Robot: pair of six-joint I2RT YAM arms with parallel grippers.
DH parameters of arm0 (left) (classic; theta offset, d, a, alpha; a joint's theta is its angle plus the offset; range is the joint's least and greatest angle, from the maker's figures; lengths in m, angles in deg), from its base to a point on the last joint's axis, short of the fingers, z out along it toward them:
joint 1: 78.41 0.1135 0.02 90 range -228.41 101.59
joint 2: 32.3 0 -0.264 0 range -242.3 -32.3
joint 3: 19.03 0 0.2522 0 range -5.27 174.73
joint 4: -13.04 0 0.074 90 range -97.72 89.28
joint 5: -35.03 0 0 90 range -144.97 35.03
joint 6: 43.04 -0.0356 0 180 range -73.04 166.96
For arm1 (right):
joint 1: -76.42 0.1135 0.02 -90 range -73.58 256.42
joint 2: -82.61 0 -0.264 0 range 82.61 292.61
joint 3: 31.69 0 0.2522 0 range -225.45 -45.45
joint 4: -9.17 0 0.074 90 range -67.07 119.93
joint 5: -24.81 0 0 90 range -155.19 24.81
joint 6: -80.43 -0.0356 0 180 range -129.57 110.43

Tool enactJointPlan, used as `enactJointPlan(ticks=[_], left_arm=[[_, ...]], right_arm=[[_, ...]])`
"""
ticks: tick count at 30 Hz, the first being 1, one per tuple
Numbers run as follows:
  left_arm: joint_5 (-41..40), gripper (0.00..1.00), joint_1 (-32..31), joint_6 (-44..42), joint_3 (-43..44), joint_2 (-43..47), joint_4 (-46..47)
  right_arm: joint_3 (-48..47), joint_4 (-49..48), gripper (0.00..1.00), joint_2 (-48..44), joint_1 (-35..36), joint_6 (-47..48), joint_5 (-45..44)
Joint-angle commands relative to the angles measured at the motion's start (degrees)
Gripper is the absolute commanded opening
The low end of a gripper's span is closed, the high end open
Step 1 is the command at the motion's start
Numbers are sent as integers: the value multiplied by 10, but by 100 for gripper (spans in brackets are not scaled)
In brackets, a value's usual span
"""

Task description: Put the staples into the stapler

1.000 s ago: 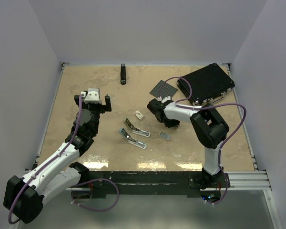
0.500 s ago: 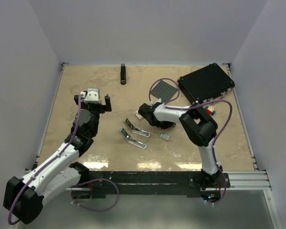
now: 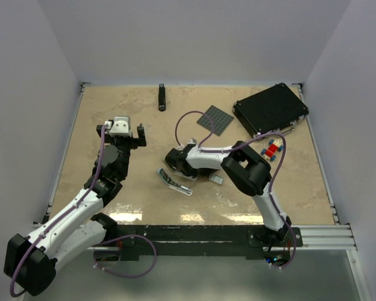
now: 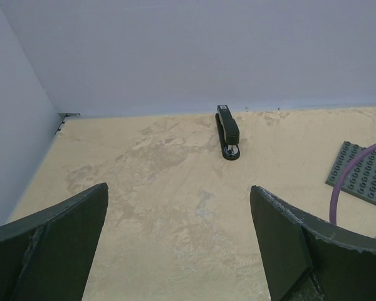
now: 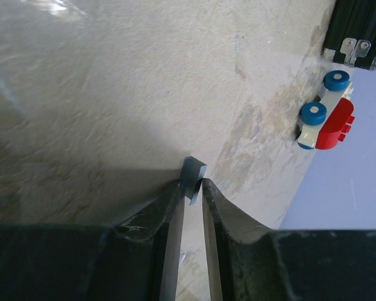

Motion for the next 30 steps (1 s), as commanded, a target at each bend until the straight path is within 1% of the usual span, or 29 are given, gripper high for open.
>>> enactJointPlan(ticks=[1, 6, 11, 14, 15, 17, 20, 21, 22, 24, 30], left_arm=[[3, 100, -4, -6, -6, 9, 29], [5, 100, -5, -4, -6, 9, 27], [8, 100, -7, 0, -5, 4, 24], [9, 100, -7, 1, -5, 1, 24], [9, 100, -7, 1, -5, -1, 24], [9, 100, -7, 2, -5, -3, 24], [12, 100, -8, 2, -5, -5, 25], [12, 100, -8, 2, -5, -6, 24], [13, 100, -8, 2, -4, -6, 24], [14, 100, -8, 2, -5, -7, 24], [15, 100, -8, 2, -5, -6, 25]], right_arm=[[-14, -55, 27, -34, 3, -5, 84], [-6, -62, 28, -80, 2, -5, 91], [5, -82, 29, -132, -21, -14, 118], [28, -111, 29, -167, -43, -19, 158], [35, -117, 30, -174, -51, -21, 186], [59, -135, 31, -190, -77, -30, 215], [94, -164, 36, -212, -113, -28, 271], [100, -170, 39, -214, -120, -25, 284], [109, -174, 41, -217, -132, -22, 312], [112, -178, 42, -213, -143, -16, 335], [111, -192, 42, -200, -164, -9, 377]])
